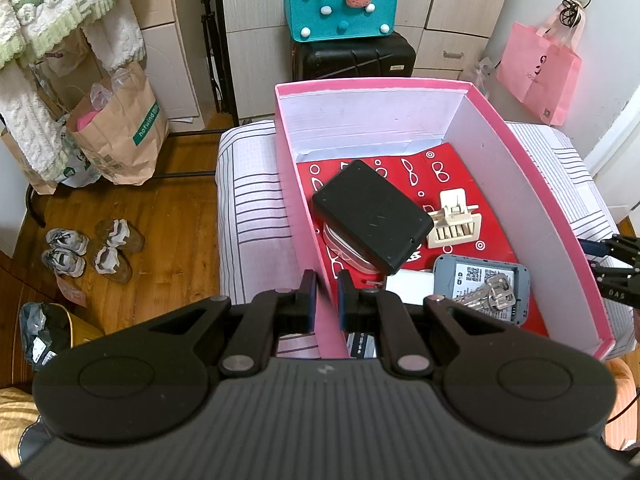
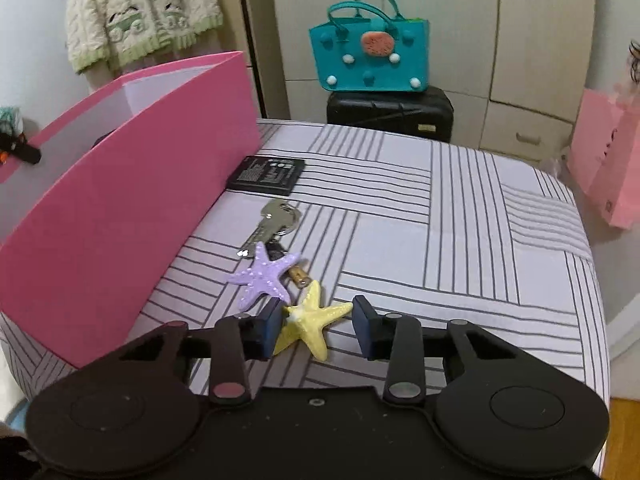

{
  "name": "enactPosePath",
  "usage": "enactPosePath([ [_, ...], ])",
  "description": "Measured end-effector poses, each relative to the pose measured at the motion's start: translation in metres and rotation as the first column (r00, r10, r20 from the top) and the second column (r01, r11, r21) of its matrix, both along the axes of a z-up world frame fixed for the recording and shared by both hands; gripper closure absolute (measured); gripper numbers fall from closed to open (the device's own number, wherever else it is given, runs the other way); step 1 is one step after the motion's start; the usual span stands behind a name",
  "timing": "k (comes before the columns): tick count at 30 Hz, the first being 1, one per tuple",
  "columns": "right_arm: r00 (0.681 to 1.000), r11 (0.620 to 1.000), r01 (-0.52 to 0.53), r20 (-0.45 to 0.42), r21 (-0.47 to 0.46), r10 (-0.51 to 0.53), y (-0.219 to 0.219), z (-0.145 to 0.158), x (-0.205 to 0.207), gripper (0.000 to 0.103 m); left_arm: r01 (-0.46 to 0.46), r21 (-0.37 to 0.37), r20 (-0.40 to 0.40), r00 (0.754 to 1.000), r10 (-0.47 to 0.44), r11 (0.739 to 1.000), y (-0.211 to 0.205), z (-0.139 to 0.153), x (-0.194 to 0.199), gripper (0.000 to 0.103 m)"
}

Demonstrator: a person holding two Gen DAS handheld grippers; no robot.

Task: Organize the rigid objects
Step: 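Grasp the yellow starfish toy with the right gripper, then carry the yellow starfish into the pink box and release it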

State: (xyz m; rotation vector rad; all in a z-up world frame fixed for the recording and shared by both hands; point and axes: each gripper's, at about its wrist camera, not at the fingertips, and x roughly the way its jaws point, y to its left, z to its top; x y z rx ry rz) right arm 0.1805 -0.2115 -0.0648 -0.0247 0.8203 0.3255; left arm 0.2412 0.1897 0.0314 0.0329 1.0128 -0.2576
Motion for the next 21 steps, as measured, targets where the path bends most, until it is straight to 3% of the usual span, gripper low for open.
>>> enactPosePath([
  [6, 0.999, 0.997, 0.039, -0.008, 0.062, -0.039, -0.013, 0.006, 0.005, 0.06, 0.001, 0.002, 0.0, 1.0, -0.001, 1.0, 0.0, 0.0, 0.0, 0.093],
  [13, 0.996, 0.998, 0.024, 0.089, 0.065, -0.03, -0.017, 0.044, 0.007, 0.06, 0.008, 0.006, 0.006, 1.0, -0.008, 1.0, -0.001, -0.001, -0.001, 0.093],
  [21, 0.981, 0.976, -0.136, 0.16, 0.168, 0.109, 0.011, 0.09, 0.014, 0.06, 0.009, 0.007, 0.006, 1.0, -0.009, 1.0, -0.001, -0.001, -0.001, 0.093],
])
